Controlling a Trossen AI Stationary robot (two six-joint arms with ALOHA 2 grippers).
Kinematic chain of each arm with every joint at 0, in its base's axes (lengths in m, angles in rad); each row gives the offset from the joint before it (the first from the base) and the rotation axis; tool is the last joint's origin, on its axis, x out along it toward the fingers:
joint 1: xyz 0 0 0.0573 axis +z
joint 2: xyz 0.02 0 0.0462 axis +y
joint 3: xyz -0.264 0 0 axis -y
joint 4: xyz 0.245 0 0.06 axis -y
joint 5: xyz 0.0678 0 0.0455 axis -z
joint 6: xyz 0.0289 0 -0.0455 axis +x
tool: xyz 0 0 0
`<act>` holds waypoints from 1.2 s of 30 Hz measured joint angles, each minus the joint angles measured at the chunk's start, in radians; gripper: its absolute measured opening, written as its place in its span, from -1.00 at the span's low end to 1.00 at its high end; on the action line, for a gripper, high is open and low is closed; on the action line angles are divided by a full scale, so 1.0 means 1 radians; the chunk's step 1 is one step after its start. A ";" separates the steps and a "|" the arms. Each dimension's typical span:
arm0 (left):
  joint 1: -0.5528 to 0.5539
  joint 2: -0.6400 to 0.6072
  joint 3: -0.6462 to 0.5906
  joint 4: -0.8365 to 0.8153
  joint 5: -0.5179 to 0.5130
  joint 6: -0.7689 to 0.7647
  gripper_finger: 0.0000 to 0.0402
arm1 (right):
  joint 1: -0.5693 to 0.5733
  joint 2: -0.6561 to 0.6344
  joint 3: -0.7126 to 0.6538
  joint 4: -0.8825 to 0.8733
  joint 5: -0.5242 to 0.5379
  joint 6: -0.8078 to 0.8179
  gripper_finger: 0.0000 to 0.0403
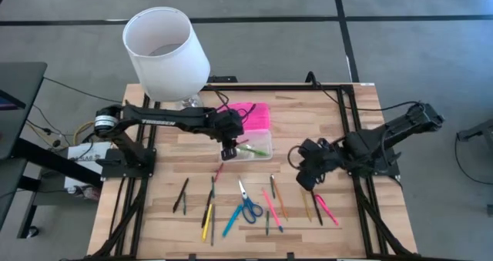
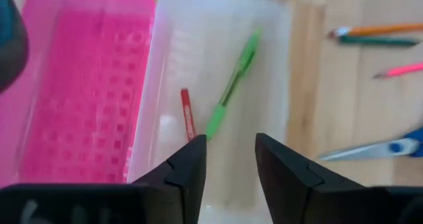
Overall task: Pick & place school supplies into a supply box
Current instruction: Put the pink pen into the supply box
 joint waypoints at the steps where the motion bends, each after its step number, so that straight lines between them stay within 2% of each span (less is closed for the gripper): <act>1: -0.008 -0.016 0.000 0.002 -0.007 -0.005 -0.39 | 0.027 0.007 0.000 -0.015 -0.004 0.051 -0.67; 9: -0.048 -0.083 0.001 -0.003 -0.082 -0.017 -0.40 | 0.248 0.073 -0.001 -0.135 -0.072 0.480 -0.67; 20: -0.065 -0.093 0.000 -0.013 -0.086 -0.029 -0.40 | 0.388 0.269 0.000 -0.111 -0.289 0.850 -0.67; 24: -0.065 -0.093 0.000 -0.012 -0.086 -0.029 -0.40 | 0.407 0.328 0.000 -0.092 -0.359 0.913 -0.67; 31: -0.065 -0.092 0.000 0.012 -0.084 -0.030 -0.40 | 0.411 0.402 0.000 -0.056 -0.348 0.943 -0.67; 36: -0.065 -0.092 0.000 0.021 -0.083 -0.042 -0.40 | 0.412 0.480 0.000 -0.058 -0.348 0.883 -0.67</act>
